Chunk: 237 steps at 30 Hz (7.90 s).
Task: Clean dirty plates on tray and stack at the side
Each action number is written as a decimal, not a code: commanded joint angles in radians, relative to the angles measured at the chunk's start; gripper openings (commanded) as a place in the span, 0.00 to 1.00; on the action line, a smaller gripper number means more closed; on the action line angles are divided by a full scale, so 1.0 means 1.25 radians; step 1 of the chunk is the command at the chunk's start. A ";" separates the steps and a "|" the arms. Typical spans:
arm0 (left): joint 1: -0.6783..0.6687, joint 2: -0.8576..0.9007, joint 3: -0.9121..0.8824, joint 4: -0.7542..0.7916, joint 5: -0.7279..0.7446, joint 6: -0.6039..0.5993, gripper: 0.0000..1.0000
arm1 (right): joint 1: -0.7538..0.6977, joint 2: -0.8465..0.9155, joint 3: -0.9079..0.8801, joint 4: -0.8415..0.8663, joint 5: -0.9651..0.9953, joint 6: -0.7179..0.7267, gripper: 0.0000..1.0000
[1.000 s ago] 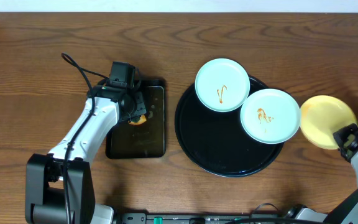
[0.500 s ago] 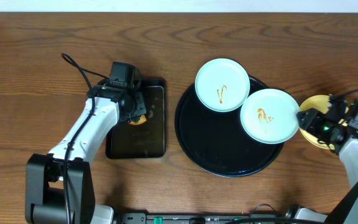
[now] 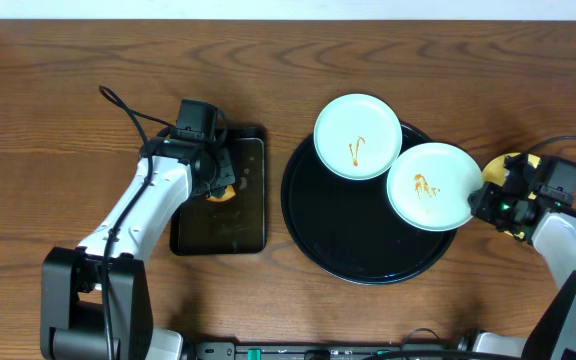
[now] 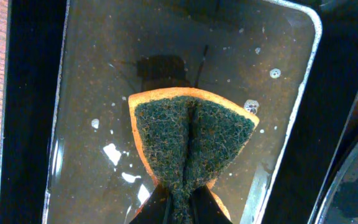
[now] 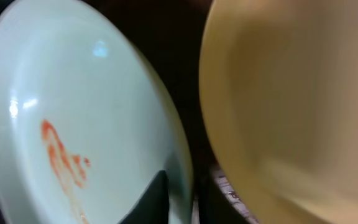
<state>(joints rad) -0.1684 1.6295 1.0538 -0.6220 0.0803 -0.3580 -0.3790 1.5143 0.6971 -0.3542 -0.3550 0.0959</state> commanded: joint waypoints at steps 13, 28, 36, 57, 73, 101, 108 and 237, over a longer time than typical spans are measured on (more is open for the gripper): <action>0.002 0.002 -0.004 -0.002 0.005 0.014 0.07 | 0.020 -0.135 0.011 -0.033 -0.078 0.000 0.01; -0.099 -0.015 -0.004 0.042 0.161 0.068 0.08 | 0.285 -0.107 -0.019 -0.180 0.034 0.056 0.01; -0.259 -0.028 -0.004 0.110 0.184 0.051 0.08 | 0.349 -0.050 -0.020 -0.160 0.048 0.094 0.01; -0.598 0.149 -0.004 0.368 0.184 -0.258 0.07 | 0.357 -0.024 -0.020 -0.157 0.048 0.094 0.01; -0.533 0.202 -0.003 0.302 -0.041 -0.196 0.08 | 0.357 -0.024 -0.020 -0.160 0.048 0.094 0.01; -0.368 -0.074 0.000 0.086 -0.119 -0.176 0.08 | 0.357 -0.025 -0.009 -0.117 0.048 0.088 0.01; -0.231 -0.074 -0.001 0.053 -0.119 -0.147 0.08 | 0.357 -0.062 0.034 -0.130 0.047 0.056 0.01; -0.072 -0.039 -0.003 0.008 -0.118 -0.064 0.08 | 0.683 -0.287 0.035 0.027 0.801 -0.140 0.01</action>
<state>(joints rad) -0.2634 1.5711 1.0542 -0.6094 -0.0528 -0.4469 0.4023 1.1641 0.7246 -0.3416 0.4473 -0.0269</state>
